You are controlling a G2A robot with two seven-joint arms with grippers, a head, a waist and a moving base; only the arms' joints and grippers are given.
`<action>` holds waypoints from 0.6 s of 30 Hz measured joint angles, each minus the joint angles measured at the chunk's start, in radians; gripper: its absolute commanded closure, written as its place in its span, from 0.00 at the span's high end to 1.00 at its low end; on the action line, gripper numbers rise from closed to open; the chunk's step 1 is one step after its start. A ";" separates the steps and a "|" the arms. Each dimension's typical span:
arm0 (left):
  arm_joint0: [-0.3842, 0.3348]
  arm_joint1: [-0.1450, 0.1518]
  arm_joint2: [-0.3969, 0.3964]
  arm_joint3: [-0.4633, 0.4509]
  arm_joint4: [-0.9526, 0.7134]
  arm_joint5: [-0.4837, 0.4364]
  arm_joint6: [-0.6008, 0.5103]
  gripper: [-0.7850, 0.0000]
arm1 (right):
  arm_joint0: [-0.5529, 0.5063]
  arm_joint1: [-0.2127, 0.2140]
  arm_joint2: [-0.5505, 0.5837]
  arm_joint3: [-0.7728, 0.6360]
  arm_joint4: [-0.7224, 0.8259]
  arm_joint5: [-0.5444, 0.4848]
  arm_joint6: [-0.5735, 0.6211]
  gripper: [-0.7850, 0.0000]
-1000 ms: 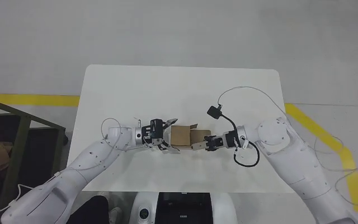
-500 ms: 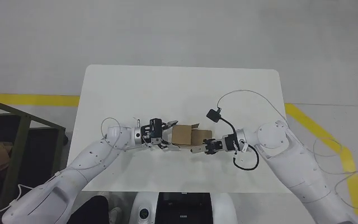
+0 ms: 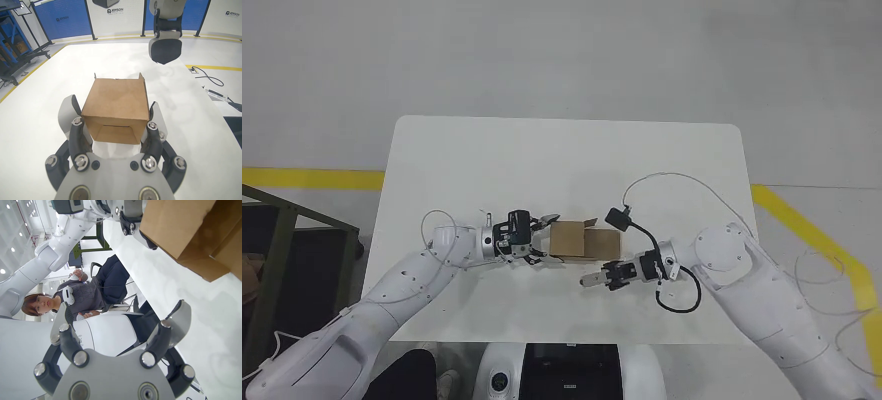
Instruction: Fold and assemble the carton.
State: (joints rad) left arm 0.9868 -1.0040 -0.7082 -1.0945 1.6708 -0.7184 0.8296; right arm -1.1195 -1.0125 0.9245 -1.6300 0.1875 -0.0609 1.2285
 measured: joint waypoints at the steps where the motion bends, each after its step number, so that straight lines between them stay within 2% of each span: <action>1: 0.001 0.000 -0.001 0.000 0.000 0.000 0.000 0.82 | -0.006 -0.002 -0.007 0.009 0.007 -0.004 -0.005 0.11; 2: 0.002 0.000 -0.002 0.000 0.001 0.000 0.000 0.81 | -0.011 -0.004 -0.019 0.023 0.014 -0.010 -0.009 0.00; 8: 0.006 0.000 -0.008 -0.002 0.003 -0.005 -0.002 0.81 | -0.015 -0.018 -0.062 0.115 0.026 -0.047 -0.050 0.00; 18: 0.009 0.000 -0.016 -0.010 0.012 -0.009 -0.001 0.83 | -0.012 -0.022 -0.068 0.204 -0.028 -0.073 -0.113 0.00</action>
State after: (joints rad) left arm 0.9958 -1.0044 -0.7245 -1.1046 1.6823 -0.7278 0.8282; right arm -1.1313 -1.0340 0.8561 -1.4263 0.1592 -0.1335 1.1158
